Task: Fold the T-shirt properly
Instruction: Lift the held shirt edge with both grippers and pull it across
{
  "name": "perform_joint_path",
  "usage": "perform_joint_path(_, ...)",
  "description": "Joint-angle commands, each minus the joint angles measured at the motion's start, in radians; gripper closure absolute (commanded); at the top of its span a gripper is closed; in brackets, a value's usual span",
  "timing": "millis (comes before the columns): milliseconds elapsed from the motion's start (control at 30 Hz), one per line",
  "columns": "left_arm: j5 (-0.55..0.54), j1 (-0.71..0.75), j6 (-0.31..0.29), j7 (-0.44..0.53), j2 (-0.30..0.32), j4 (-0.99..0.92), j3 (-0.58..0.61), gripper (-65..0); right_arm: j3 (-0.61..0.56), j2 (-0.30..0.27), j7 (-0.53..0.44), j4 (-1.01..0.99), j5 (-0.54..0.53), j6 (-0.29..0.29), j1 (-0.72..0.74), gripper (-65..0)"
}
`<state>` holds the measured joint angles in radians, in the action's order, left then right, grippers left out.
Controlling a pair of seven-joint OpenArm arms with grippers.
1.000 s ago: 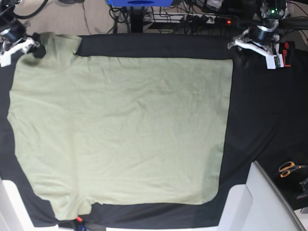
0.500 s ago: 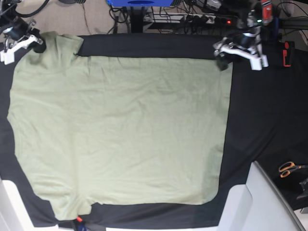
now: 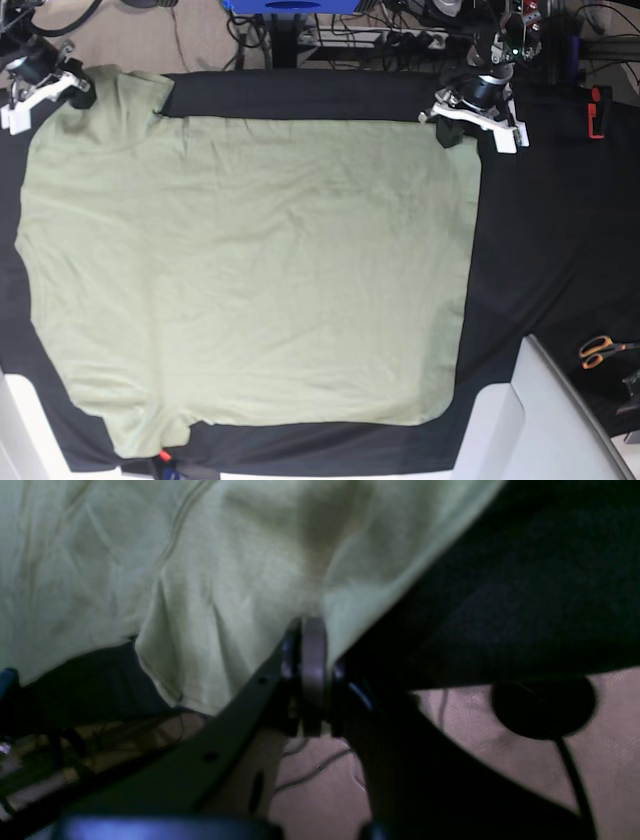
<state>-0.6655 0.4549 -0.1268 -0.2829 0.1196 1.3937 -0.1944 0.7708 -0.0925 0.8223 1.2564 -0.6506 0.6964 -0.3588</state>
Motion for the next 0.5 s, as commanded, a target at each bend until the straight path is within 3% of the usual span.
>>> perform_joint_path(0,0.002,0.008,0.009,-0.019,0.002,0.02,0.002,0.0,0.003,-0.011,-0.002,0.035,-0.008,0.002,-0.006,-0.3)
perform_joint_path(67,0.002,0.011,0.016,-0.031,0.002,0.049,0.002,0.0,0.003,-0.011,0.001,0.069,-0.008,0.002,-0.01,-0.3)
perform_joint_path(200,0.002,0.008,0.042,-0.155,0.002,0.138,0.0,0.0,0.011,-0.011,0.05,0.145,-0.01,0.002,-0.003,-0.3)
perform_joint_path(367,0.003,0.009,0.137,-0.167,0.002,0.267,0.0,0.0,0.013,-0.017,0.119,0.219,-0.01,0.002,0.045,-0.3)
perform_joint_path(467,0.002,-0.008,0.143,-0.169,0.004,0.298,0.0,0.0,0.014,-0.043,0.154,0.216,-0.01,0.002,0.086,-0.3)
